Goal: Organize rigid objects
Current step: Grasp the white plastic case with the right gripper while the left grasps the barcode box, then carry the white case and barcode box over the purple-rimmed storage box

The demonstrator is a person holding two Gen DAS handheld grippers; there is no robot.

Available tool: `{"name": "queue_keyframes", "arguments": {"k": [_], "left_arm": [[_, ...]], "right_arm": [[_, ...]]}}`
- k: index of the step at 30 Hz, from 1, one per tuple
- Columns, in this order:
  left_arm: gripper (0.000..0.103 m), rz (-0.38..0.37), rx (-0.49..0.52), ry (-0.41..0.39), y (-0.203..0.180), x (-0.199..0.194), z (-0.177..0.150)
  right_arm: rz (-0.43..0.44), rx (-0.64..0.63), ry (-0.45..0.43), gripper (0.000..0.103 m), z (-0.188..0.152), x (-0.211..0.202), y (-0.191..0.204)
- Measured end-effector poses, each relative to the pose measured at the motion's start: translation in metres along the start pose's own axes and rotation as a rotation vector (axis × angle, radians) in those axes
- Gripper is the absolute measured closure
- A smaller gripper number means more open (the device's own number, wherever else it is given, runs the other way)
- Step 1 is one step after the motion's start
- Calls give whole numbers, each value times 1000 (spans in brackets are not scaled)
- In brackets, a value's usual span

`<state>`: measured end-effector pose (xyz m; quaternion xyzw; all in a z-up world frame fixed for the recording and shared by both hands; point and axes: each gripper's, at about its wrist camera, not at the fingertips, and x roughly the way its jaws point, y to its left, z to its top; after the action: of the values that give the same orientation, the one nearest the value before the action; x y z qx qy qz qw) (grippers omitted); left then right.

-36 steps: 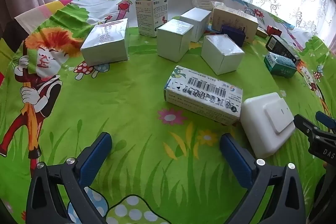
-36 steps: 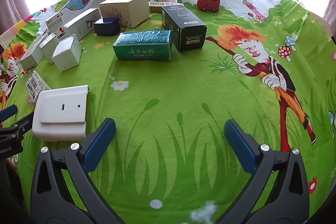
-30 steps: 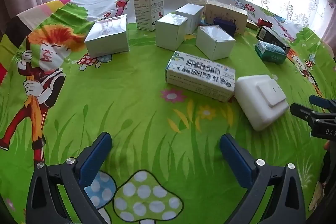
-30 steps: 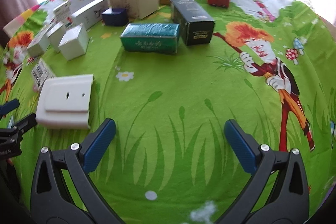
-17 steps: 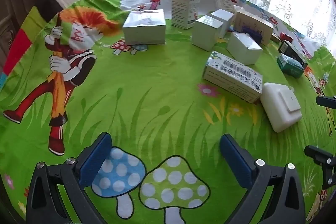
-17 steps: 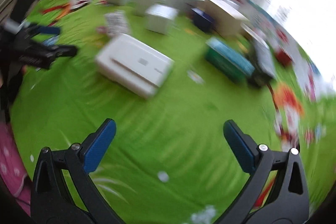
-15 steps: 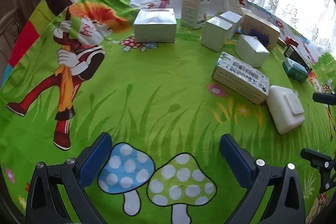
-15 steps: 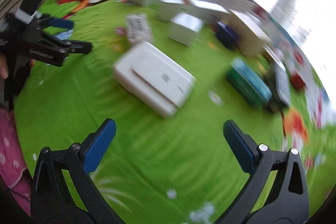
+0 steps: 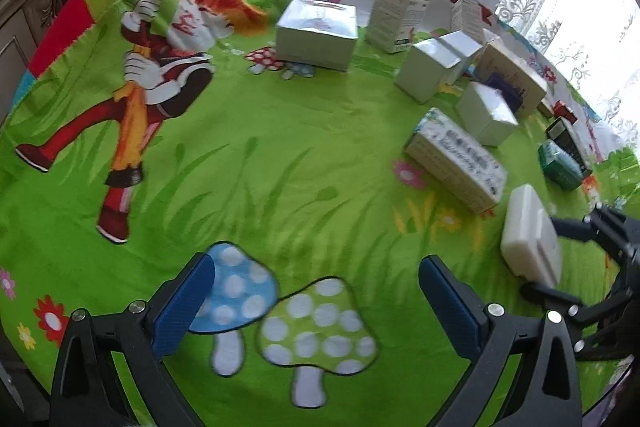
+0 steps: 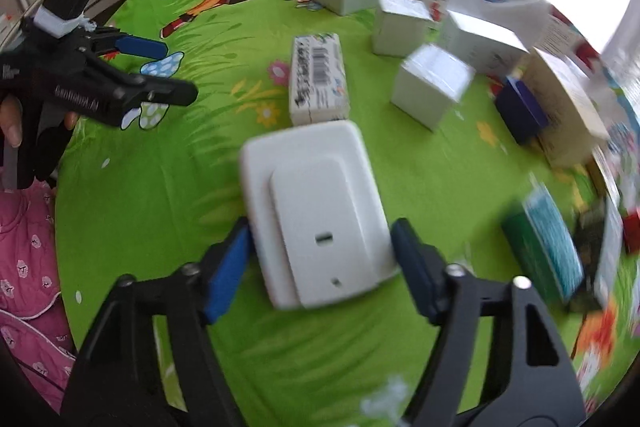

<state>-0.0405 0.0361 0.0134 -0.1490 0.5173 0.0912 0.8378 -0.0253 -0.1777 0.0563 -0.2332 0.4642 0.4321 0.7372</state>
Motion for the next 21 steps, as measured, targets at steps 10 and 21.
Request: {"name": "queue_keyframes", "arguments": {"k": [10, 21], "left_arm": [[2, 153, -35, -119, -102, 21, 33], [69, 90, 158, -103, -59, 8, 15]], "right_arm": [[-260, 414, -75, 32, -74, -40, 10], [-260, 474, -89, 32, -76, -39, 5]]}}
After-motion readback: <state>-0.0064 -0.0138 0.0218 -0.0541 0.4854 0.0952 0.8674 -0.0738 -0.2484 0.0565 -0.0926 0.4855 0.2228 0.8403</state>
